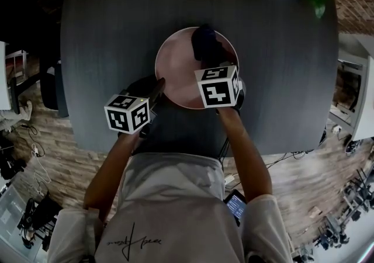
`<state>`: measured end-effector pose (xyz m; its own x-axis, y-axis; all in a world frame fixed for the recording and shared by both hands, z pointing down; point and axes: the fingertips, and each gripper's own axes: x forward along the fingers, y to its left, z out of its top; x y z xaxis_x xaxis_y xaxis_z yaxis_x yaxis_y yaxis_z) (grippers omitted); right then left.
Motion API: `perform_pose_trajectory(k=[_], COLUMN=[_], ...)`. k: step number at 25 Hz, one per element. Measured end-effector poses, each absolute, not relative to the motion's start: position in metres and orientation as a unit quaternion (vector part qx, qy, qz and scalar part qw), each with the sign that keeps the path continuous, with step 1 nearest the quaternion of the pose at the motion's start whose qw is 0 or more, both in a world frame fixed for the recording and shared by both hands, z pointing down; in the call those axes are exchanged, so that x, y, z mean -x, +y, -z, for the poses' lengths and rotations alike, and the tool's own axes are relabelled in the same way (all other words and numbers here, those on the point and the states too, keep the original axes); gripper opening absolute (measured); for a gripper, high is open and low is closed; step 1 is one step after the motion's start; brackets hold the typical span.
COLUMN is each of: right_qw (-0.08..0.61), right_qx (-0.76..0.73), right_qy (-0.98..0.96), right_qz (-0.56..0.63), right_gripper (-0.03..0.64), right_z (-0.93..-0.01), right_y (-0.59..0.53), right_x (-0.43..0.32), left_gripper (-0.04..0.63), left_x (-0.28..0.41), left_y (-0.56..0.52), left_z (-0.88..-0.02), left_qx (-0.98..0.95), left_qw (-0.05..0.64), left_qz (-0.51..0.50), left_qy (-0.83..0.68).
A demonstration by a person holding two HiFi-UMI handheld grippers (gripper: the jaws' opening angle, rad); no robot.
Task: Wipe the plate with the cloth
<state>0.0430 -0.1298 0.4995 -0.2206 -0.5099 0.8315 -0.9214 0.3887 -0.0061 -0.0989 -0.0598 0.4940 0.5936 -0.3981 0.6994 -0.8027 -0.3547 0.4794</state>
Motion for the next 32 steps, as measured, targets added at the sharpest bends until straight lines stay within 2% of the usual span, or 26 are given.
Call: perform_pose_trajectory(k=[11, 32], right_qw=[0.418, 0.428], right_qx=[-0.475, -0.447], right_qy=[-0.741, -0.761], right_qz=[-0.226, -0.192], right_gripper=[0.091, 0.091], right_z=[-0.5, -0.502], right_y=[-0.139, -0.141], right_x=[-0.031, -0.003], left_gripper=[0.106, 0.11], left_x=[0.097, 0.095], left_y=[-0.057, -0.056], left_z=[-0.494, -0.495], left_qx=[-0.792, -0.792], left_qw=[0.424, 0.422], left_qz=[-0.241, -0.248], left_qy=[-0.368, -0.365])
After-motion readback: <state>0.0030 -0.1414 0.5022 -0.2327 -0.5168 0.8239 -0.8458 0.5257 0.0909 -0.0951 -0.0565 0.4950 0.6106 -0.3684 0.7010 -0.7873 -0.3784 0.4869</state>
